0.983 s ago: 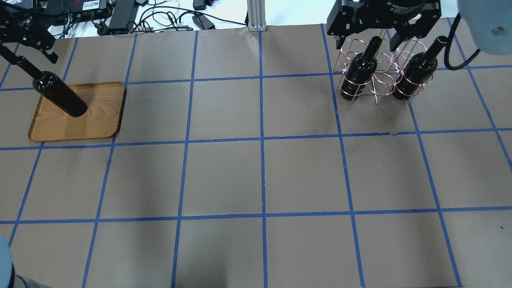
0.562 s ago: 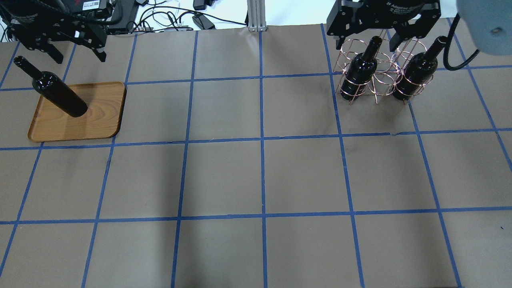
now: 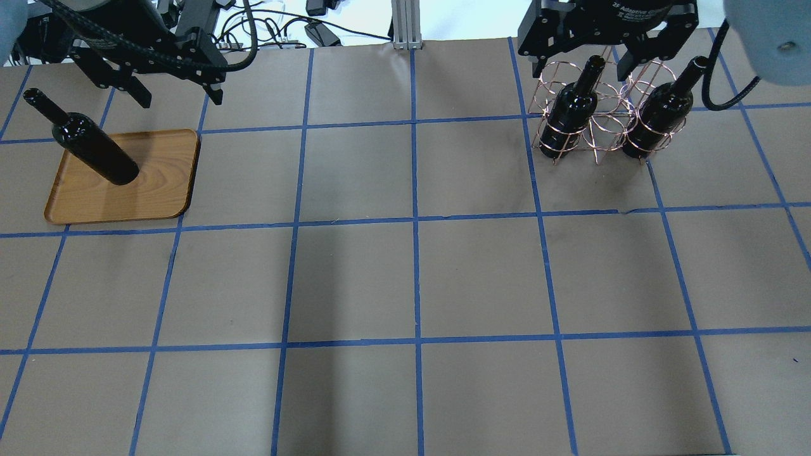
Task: Take wine from basket and place on tray
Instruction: 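Open the left gripper and lift it away from the bottle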
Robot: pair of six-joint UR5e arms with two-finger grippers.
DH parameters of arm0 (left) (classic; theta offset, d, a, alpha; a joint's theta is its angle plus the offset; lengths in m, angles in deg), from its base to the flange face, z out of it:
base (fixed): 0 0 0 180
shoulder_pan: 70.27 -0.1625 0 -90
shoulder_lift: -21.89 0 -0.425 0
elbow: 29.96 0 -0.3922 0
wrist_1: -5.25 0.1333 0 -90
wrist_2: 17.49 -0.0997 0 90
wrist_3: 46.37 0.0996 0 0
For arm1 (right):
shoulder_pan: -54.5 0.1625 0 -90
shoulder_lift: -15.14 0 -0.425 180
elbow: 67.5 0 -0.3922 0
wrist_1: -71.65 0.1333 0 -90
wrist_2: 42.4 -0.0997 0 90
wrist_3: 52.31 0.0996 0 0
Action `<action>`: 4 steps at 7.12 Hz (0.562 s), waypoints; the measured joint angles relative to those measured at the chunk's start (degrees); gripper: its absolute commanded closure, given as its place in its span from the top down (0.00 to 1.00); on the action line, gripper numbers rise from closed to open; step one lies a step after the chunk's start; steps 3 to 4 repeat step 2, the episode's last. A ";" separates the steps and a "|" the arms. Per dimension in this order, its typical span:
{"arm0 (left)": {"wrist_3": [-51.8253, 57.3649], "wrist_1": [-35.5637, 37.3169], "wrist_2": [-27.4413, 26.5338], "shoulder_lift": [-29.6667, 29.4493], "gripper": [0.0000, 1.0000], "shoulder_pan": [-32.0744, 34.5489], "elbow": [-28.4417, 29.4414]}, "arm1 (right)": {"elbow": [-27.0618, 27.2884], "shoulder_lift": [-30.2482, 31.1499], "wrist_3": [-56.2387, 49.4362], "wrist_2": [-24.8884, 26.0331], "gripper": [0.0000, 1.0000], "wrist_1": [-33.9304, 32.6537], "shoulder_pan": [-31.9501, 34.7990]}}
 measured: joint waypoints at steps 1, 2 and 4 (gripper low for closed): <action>-0.08 0.03 -0.06 0.83 1.00 0.12 -0.95 | 0.00 0.00 0.00 0.00 1.00 -0.02 0.00; -0.11 0.00 -0.09 1.30 1.00 0.14 -1.38 | 0.00 0.00 0.00 0.00 1.00 -0.02 0.00; -0.11 0.00 -0.09 1.30 1.00 0.14 -1.38 | 0.00 0.00 0.00 0.00 1.00 -0.02 0.00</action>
